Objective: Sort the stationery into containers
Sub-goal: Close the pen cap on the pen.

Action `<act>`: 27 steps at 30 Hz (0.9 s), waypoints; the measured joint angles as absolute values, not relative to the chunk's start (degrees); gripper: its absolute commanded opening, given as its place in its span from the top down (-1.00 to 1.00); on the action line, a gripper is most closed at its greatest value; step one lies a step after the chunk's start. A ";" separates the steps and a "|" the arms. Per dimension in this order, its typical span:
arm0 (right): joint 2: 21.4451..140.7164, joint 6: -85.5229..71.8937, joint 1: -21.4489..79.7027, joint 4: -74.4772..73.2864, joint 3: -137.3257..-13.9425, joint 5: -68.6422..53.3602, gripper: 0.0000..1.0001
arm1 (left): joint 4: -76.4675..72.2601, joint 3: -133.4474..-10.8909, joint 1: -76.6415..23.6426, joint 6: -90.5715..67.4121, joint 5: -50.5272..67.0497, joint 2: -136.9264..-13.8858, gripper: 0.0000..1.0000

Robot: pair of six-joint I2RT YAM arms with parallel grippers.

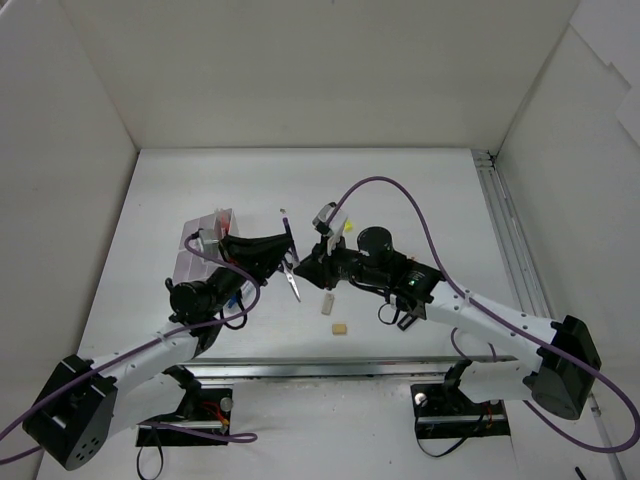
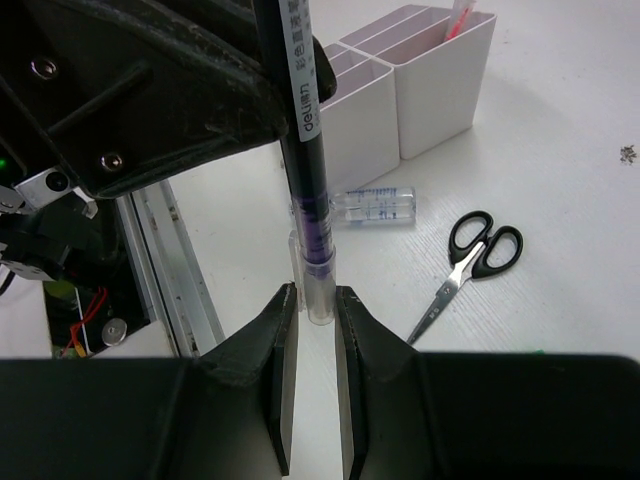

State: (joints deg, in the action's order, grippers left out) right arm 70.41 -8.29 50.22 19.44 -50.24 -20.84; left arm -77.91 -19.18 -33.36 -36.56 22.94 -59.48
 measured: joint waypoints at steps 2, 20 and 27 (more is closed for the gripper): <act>70.37 -7.27 50.22 18.52 -50.70 -20.80 1.00 | -77.87 -19.03 -33.36 -36.56 23.00 -59.16 1.00; 66.87 1.89 49.45 14.74 -50.81 -21.21 1.00 | -73.52 -23.09 -34.94 -36.18 26.11 -60.97 1.00; 66.00 3.25 49.21 12.25 -50.81 -19.33 1.00 | -73.03 -22.59 -35.48 -36.21 25.32 -61.49 1.00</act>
State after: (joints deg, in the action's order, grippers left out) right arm 66.00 3.25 49.21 12.25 -50.81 -19.33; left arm -73.03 -22.59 -35.48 -36.21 25.32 -61.49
